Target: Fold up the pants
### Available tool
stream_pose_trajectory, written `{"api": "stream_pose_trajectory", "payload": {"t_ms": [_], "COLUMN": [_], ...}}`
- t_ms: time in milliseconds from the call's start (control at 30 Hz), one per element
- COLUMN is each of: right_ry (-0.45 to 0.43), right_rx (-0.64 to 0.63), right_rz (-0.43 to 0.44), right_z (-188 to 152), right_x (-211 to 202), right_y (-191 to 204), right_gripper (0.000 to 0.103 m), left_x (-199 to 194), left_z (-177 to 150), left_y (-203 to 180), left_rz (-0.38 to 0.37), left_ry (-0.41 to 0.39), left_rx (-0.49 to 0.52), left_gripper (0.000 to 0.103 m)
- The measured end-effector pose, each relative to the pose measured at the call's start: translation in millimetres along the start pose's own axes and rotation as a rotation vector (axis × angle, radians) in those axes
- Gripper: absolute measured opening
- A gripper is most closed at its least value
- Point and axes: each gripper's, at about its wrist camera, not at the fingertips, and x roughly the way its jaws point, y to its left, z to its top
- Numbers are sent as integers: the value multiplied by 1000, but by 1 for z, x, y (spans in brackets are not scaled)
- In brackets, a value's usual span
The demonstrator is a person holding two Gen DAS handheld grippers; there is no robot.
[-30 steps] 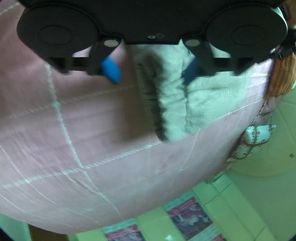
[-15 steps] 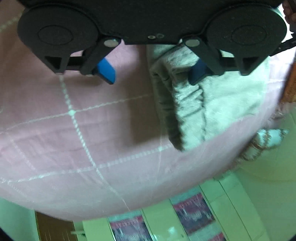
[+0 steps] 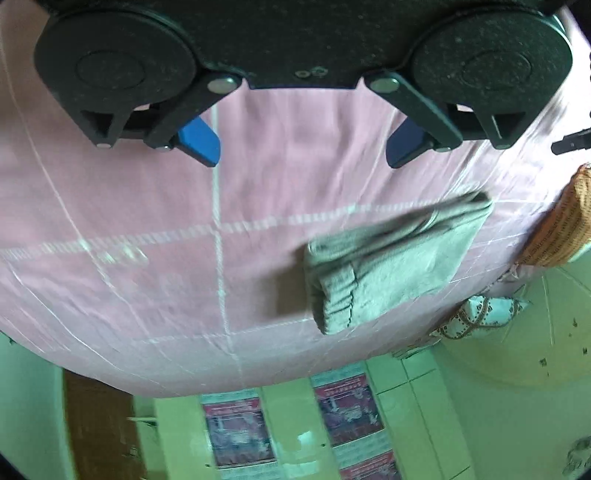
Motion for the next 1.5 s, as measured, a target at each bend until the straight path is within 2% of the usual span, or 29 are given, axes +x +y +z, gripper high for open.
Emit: {"api": "stream_pose_trajectory", "payload": {"t_ms": [100,200,400,567,733,867,1100,1267,1500], "right_ry": [-18,-55,-187,-238,-282,-290,-318,-366,-413], "right_rx": [38,16,-56,-94,-136,-170,-234,-221,-205], "right_rz": [-4,-17,-26,-23,26,40,61,48,32], "right_z": [-27,-47,-71,-74,-72,-71,-84,-82,-84], "right_x": [-34,-63,-108,-126,-145,-159,-185,-200,-206], "right_y": [-3,2,24,40,56,67,87,95,103], "right_gripper": [97,97,97,97,97,97,97,97,97], "left_x": [-35,-69,-125,-147,-168,-187,-232,-246,-243], "left_z": [-21,-37,-59,-57,-50,-49,-65,-62,-60], "left_y": [-14,-27,-44,-59,-88,-107,-141,-137,-120], "left_rz": [-15,-39,-58,-83,-80,-99,-88,-100,-110], "left_ry": [-32,-78,-190,-209,-246,-289,-349,-383,-376], "left_rx": [20,48,79,47,102,95,213,191,132], "left_gripper": [103,103,103,103,103,103,103,103,103]}}
